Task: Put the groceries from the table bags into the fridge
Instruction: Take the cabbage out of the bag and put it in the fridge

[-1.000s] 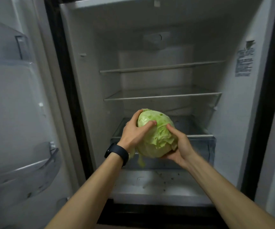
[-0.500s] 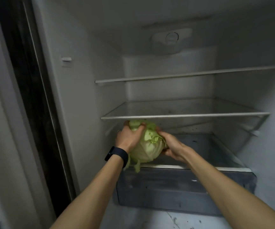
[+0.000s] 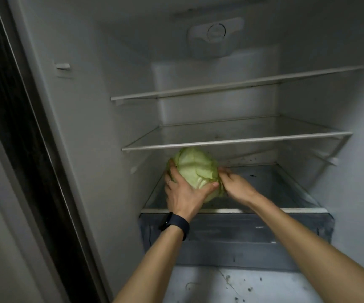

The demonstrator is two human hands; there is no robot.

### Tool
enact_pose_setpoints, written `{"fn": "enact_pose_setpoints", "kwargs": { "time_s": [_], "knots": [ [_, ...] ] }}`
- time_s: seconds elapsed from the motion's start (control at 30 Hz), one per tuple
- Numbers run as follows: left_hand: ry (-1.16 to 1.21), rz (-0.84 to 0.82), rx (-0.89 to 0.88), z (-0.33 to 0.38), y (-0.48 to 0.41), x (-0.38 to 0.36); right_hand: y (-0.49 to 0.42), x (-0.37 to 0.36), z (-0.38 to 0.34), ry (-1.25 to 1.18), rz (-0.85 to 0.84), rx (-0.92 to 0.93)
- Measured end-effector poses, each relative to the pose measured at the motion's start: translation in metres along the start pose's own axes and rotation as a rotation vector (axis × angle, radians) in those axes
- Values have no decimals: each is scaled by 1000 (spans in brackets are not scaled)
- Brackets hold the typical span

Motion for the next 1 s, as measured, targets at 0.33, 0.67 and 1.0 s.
{"fn": "enact_pose_setpoints", "kwargs": {
  "time_s": [0.33, 0.67, 1.0],
  "knots": [
    [67, 11, -202, -5, -2, -4, 28, -2, 14, -37, 17, 123],
    [109, 14, -147, -35, -55, -1, -11, -58, -7, -96, -22, 84],
    [-12, -41, -155, -48, -71, 2, 9, -57, -16, 375, -25, 229]
  ]
}}
Point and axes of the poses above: each hand's wrist, its own y-axis away from the middle knuckle, its own x-axis out of the back of the hand, z = x × y, the point moved 4 cm from there along -y, towards the middle knuckle, and after that the axes turned 13 degrees about z, right-handed, at the moved point
